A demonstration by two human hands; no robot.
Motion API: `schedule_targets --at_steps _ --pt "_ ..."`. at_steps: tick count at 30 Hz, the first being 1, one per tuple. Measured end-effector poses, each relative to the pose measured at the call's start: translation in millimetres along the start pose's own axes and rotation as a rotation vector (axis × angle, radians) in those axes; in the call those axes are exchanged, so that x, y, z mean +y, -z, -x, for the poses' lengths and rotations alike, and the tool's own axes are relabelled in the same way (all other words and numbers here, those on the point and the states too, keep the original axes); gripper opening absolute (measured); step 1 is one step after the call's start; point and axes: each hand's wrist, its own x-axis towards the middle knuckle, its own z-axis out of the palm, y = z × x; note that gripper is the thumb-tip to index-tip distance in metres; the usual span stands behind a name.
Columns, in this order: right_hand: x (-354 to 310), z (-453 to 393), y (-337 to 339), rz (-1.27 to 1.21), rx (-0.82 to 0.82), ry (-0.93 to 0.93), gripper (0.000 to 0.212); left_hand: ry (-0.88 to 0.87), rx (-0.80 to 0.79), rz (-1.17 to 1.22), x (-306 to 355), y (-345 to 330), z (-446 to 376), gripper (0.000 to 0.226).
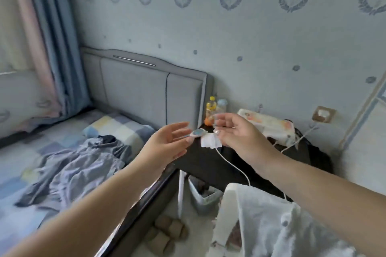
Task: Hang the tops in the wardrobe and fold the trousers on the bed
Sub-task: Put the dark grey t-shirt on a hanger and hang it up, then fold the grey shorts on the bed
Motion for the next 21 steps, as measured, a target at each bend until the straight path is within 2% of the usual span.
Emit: schedule_targets --at_steps 4,11,14,21 --pt "0 -30 -120 -0.048 -0.205 0.001 0.028 0.053 0.199 -0.024 -18 120 42 0.037" --pt "16 -59 -281 -0.096 -0.506 -0.046 0.025 0.189 0.481 -0.032 -43 262 124 0.042" --pt "25 -70 -333 -0.111 -0.604 -0.086 0.025 0.249 0.597 0.007 -61 302 147 0.034" --pt "54 -109 -393 -0.118 -0.676 -0.148 0.026 0.320 0.687 0.056 -82 350 139 0.030"
